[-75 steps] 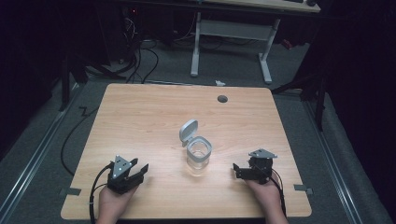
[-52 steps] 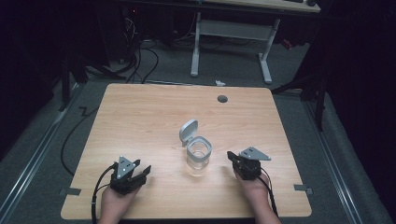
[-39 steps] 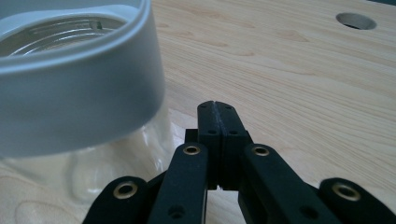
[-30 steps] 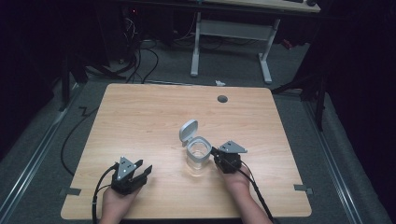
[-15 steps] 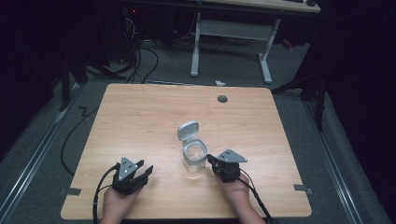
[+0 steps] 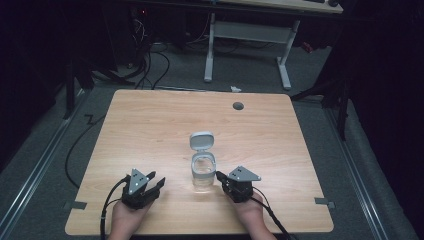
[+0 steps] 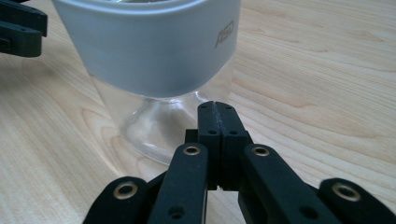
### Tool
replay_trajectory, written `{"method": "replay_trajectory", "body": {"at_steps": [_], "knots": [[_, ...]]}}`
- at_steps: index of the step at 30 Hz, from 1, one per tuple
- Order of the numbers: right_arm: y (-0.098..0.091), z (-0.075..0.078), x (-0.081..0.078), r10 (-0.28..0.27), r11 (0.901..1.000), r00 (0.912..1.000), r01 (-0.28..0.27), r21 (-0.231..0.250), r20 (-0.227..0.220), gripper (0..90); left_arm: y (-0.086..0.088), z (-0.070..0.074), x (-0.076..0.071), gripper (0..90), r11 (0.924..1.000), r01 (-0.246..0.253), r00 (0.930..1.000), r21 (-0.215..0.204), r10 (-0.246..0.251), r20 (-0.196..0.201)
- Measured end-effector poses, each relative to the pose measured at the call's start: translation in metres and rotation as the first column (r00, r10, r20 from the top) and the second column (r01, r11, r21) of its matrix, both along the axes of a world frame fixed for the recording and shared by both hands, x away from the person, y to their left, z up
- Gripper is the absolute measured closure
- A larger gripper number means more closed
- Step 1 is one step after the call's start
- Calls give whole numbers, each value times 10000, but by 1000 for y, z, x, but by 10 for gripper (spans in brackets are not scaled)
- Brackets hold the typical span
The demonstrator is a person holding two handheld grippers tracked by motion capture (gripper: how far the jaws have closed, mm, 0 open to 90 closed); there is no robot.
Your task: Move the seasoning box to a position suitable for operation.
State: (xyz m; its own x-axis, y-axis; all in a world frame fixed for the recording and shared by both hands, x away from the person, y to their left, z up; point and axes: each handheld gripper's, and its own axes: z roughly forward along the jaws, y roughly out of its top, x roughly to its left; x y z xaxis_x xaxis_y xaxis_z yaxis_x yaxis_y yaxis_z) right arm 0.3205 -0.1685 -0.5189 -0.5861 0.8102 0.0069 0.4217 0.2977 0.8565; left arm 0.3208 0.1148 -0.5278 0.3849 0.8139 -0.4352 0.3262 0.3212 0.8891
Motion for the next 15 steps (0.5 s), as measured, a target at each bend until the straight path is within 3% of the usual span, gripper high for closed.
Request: {"method": "replay_trajectory", "body": {"at_steps": [15], "knots": [[-1, 0, -2, -204, 9996, 9998, 206, 199, -63, 900, -8, 5, -6, 587, 9982, 356, 9994, -477, -358, -37]]}}
